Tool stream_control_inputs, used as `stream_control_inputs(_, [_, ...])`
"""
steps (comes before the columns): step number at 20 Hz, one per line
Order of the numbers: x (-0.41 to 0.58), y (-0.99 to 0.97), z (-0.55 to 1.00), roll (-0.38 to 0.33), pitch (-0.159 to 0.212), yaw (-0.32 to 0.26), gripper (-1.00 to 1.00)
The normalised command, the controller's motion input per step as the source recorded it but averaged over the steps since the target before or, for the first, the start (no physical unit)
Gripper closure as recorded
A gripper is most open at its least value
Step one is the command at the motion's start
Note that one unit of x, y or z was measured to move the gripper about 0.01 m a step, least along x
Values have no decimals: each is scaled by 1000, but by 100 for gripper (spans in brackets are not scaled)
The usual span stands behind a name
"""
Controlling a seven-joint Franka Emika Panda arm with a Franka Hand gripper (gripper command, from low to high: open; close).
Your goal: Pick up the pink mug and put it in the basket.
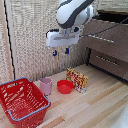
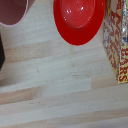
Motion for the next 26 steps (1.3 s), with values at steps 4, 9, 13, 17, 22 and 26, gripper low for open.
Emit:
stream_control_inputs(4, [71, 250, -108, -29, 51, 0, -100])
stream_control_inputs(9, [166, 391, -176, -54, 57, 0, -100])
stream_control_inputs(13, [224, 368, -211, -54, 31, 0, -100])
stream_control_inputs(17, [257, 235, -271, -37, 44, 0, -100])
stream_control_inputs(22, [195, 132, -283, -28, 62, 7, -100])
stream_control_inputs(26, [179, 104, -281, -24, 62, 19, -100])
